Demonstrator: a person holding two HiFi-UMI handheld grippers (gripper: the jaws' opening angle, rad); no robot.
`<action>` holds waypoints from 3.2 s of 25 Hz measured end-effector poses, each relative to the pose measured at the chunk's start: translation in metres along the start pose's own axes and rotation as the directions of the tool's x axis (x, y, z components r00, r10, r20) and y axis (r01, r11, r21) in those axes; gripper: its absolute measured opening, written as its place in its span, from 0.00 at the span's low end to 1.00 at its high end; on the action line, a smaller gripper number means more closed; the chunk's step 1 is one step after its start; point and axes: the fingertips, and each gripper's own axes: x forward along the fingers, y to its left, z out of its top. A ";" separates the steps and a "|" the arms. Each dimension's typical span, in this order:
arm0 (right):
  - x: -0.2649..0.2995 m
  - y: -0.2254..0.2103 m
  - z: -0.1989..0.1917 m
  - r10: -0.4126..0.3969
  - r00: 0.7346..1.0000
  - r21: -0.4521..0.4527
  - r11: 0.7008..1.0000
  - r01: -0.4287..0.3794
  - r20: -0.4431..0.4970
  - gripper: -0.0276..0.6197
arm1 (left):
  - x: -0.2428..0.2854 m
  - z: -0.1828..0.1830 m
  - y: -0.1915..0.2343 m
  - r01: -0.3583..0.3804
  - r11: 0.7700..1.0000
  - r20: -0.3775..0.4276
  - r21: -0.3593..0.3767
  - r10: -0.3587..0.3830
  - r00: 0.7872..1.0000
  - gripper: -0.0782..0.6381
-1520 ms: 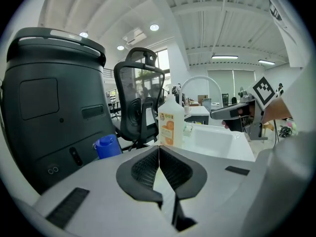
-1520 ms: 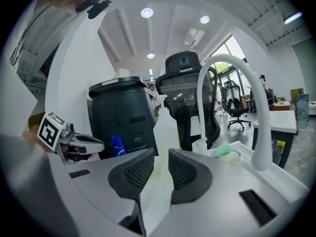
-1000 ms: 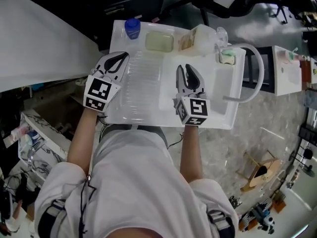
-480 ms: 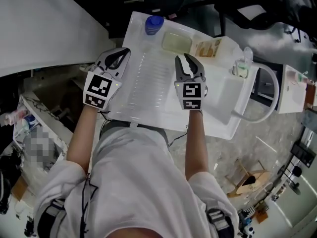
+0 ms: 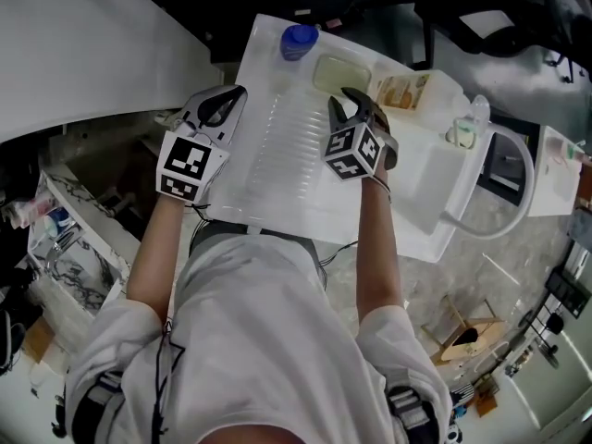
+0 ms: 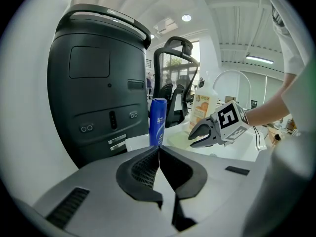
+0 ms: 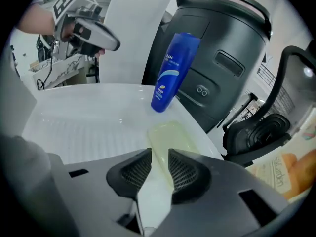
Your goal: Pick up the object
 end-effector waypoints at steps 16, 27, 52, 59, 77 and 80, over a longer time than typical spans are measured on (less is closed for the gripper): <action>0.025 0.010 -0.006 -0.006 0.998 -0.119 0.993 -0.001 -0.058 0.18 | -0.012 -0.007 0.007 -0.036 0.999 -0.016 0.010 0.037 0.999 0.14; 0.003 0.009 0.007 -0.007 1.000 0.000 1.000 0.007 0.020 0.11 | -0.026 -0.003 -0.002 -0.036 0.999 -0.004 0.023 0.036 0.999 0.14; -0.202 0.009 0.061 -0.308 0.871 0.613 0.790 0.010 0.383 0.11 | -0.086 0.053 -0.055 0.112 0.993 0.185 0.048 -0.119 0.975 0.14; -0.285 0.003 0.051 -0.478 0.782 0.730 0.682 0.043 0.401 0.11 | -0.112 0.074 -0.072 0.163 0.985 0.255 0.050 -0.171 0.952 0.14; -0.404 0.028 -0.017 -0.734 0.628 0.833 0.498 0.241 0.257 0.11 | -0.157 0.126 -0.106 0.184 0.971 0.384 0.153 -0.230 0.894 0.14; -0.411 0.028 -0.021 -0.751 0.611 0.840 0.483 0.248 0.251 0.10 | -0.163 0.128 -0.105 0.171 0.972 0.390 0.159 -0.221 0.894 0.14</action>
